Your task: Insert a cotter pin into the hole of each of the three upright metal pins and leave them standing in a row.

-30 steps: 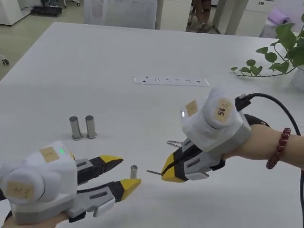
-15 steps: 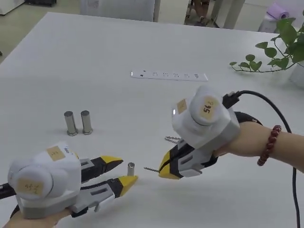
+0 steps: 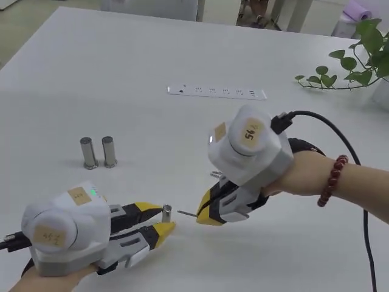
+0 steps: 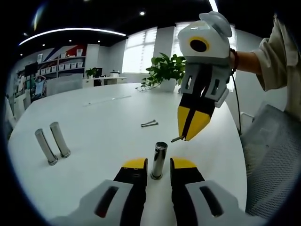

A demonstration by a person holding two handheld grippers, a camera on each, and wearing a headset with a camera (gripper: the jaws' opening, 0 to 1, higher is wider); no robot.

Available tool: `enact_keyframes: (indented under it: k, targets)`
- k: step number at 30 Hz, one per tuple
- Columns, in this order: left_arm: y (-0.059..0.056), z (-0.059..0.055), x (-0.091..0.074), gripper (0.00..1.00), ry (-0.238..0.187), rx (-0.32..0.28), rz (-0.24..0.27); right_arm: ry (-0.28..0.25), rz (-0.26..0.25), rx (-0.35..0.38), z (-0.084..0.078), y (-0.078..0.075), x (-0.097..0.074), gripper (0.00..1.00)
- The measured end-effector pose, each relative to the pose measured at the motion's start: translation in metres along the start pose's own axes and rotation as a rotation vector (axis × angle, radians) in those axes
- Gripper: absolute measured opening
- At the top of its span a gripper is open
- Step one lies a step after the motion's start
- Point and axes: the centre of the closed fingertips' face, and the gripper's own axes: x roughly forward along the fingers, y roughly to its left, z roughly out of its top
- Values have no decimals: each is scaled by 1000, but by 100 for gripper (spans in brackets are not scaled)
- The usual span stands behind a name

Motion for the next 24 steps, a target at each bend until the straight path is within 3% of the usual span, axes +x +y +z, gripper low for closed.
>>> enact_keyframes:
  k: [14,24]
  targets:
    - [1,-3,5,8,1,-4,-9,-6,7,0,5,0,4,3]
    - [0,-3,5,8,-2,7,-13,-2,10,2,6,-1,7,3]
